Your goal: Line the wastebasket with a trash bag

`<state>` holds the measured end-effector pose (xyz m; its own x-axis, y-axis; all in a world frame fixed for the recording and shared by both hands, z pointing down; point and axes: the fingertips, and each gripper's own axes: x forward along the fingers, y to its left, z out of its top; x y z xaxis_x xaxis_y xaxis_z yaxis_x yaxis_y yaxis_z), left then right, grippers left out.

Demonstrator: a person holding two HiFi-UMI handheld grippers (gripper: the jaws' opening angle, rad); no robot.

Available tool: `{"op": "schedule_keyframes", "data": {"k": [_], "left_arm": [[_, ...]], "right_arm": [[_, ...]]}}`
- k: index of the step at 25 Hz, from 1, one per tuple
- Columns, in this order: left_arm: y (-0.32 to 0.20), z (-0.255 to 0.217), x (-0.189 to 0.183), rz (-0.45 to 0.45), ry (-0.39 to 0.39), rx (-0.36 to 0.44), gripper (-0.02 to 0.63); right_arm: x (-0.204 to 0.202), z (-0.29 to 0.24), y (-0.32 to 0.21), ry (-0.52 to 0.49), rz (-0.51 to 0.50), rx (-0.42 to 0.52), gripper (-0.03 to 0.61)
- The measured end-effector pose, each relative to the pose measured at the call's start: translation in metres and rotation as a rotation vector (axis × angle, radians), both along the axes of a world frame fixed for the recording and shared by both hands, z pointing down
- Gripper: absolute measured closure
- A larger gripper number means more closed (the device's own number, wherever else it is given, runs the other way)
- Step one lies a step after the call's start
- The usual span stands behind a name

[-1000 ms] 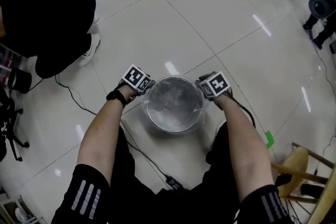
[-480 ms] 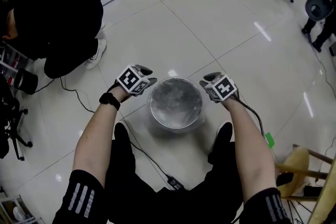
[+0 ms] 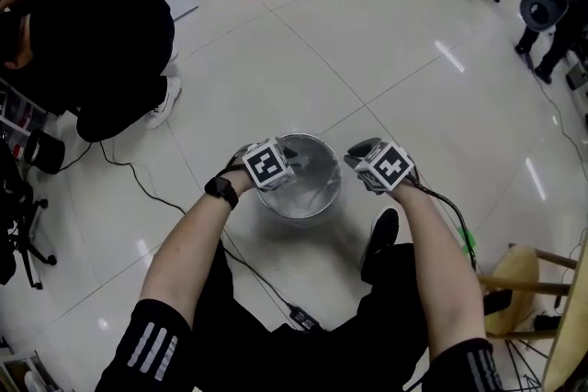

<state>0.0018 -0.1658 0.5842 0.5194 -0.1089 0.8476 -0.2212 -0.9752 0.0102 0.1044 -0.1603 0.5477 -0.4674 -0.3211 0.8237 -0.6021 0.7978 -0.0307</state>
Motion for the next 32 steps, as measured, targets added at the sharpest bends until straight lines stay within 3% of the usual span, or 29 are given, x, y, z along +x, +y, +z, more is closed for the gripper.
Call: {"op": "schedule_keyframes", "data": {"k": [5, 8, 11, 14, 15, 17, 18, 23, 32], "left_arm": [[0.011, 0.043, 0.006, 0.023, -0.089, -0.052, 0.461], [0.011, 0.062, 0.016, 0.027, -0.108, -0.056, 0.445], [0.007, 0.078, 0.024, 0.043, -0.124, -0.053, 0.437], [0.030, 0.101, 0.018, 0.045, -0.183, -0.217, 0.414], [0.028, 0.107, 0.018, 0.045, -0.191, -0.223, 0.407], [0.004, 0.113, 0.027, 0.052, -0.172, -0.118, 0.398], [0.001, 0.116, 0.030, 0.055, -0.168, -0.108, 0.397], [0.028, 0.145, 0.024, 0.060, -0.213, -0.290, 0.391], [0.033, 0.169, 0.036, 0.044, -0.218, -0.361, 0.328]], "right_arm": [[-0.011, 0.004, 0.030, -0.030, -0.066, -0.040, 0.537], [0.005, 0.044, 0.054, 0.041, -0.102, -0.144, 0.472], [0.014, 0.076, 0.063, 0.053, -0.103, -0.197, 0.460], [0.012, 0.095, 0.063, 0.040, -0.099, -0.227, 0.427], [0.010, 0.100, 0.062, 0.038, -0.107, -0.231, 0.421], [0.004, 0.104, 0.062, 0.023, -0.124, -0.242, 0.420], [0.002, 0.106, 0.062, 0.017, -0.127, -0.251, 0.420], [0.000, 0.127, 0.069, 0.043, -0.150, -0.293, 0.420], [0.000, 0.135, 0.072, 0.028, -0.158, -0.315, 0.419]]}}
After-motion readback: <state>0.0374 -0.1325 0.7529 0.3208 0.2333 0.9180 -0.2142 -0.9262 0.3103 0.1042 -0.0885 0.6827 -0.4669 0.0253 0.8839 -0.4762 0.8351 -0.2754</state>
